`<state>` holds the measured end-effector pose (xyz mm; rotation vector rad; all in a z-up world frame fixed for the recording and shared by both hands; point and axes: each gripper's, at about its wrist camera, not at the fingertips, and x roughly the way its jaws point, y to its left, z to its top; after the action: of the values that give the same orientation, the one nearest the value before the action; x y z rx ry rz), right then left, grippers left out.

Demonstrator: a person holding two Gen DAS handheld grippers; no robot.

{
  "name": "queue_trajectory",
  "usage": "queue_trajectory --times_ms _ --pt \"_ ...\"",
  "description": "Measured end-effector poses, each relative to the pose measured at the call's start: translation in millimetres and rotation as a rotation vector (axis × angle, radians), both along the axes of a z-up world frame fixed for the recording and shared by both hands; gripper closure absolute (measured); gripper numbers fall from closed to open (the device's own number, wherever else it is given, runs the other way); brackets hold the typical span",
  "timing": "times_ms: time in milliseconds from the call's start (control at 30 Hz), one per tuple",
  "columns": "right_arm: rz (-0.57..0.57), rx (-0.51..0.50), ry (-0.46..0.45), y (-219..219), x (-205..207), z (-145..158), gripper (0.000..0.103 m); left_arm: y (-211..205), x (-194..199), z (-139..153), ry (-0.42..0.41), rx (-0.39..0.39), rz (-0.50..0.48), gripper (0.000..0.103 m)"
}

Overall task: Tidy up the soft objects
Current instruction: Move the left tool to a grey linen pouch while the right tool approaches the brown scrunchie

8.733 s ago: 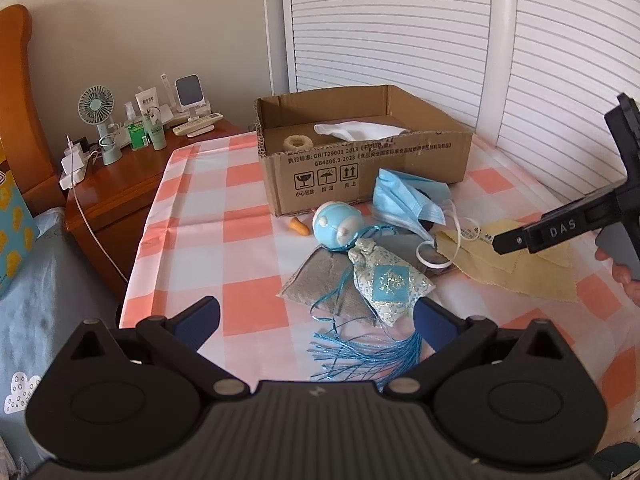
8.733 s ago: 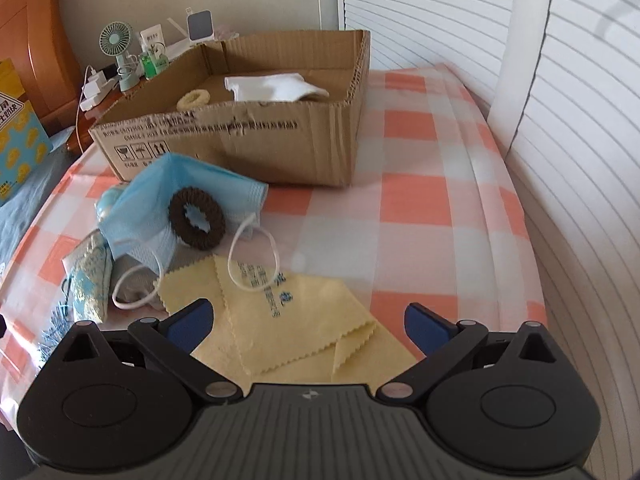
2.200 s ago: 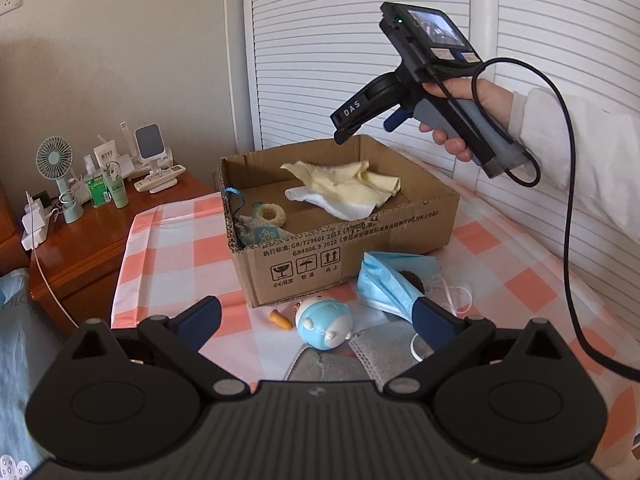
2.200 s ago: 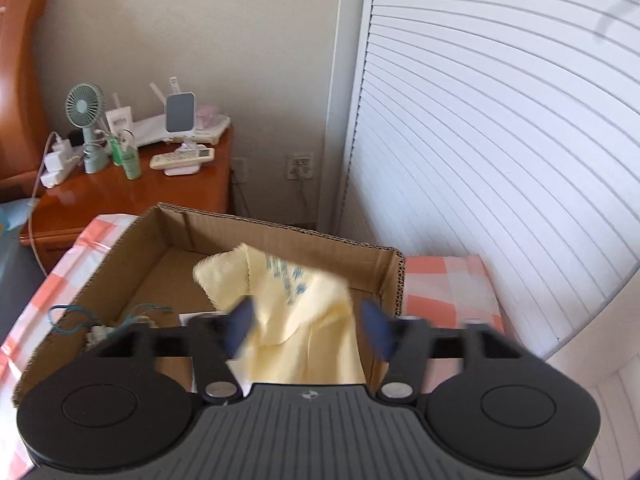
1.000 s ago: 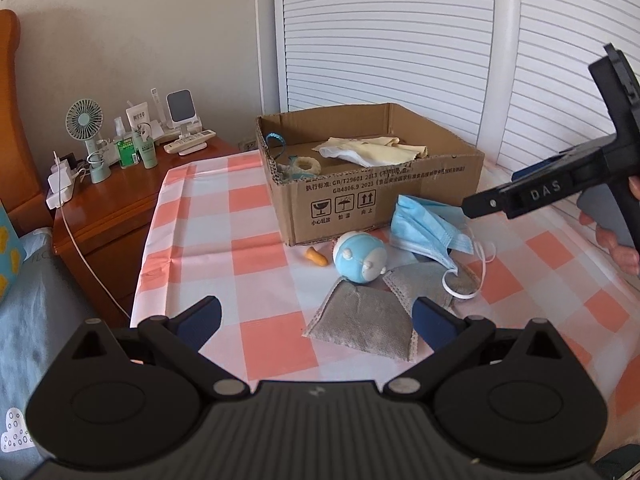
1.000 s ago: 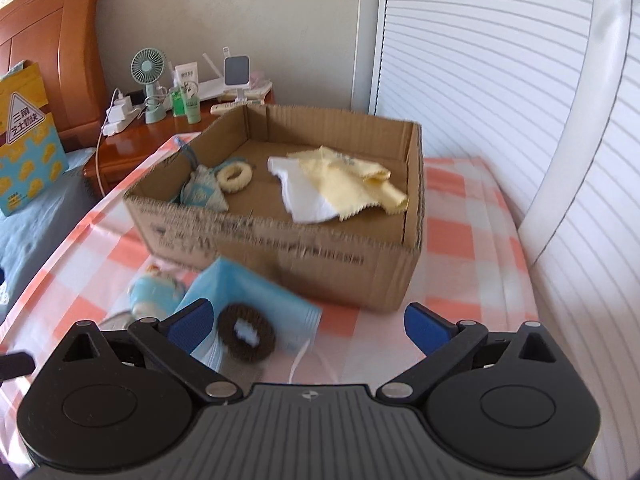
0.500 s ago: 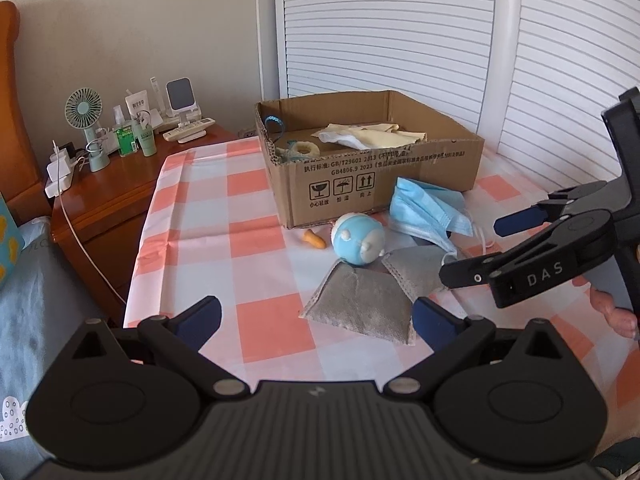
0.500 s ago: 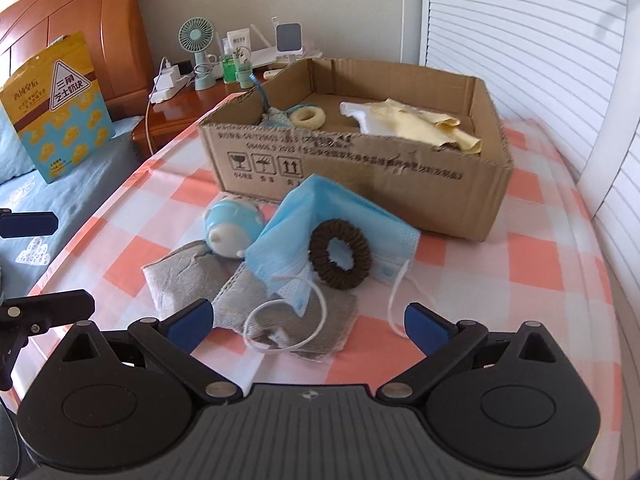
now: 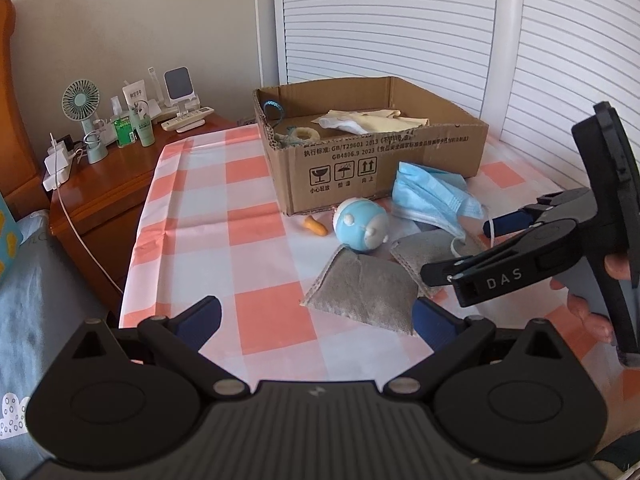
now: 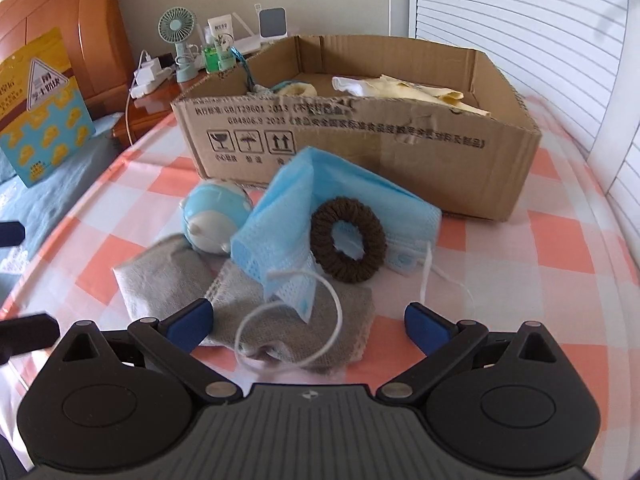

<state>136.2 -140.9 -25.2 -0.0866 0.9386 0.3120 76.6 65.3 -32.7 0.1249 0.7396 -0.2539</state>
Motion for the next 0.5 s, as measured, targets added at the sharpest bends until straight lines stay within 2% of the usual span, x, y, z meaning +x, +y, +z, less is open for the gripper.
queue_trajectory --times_ms 267,500 --pt "0.055 -0.100 -0.015 -20.8 -21.3 -2.0 0.000 -10.9 11.8 -12.6 0.026 0.028 -0.051 0.002" --pt "0.055 -0.086 -0.034 -31.9 -31.3 -2.3 0.000 -23.9 27.6 -34.4 0.068 0.047 -0.144 0.002"
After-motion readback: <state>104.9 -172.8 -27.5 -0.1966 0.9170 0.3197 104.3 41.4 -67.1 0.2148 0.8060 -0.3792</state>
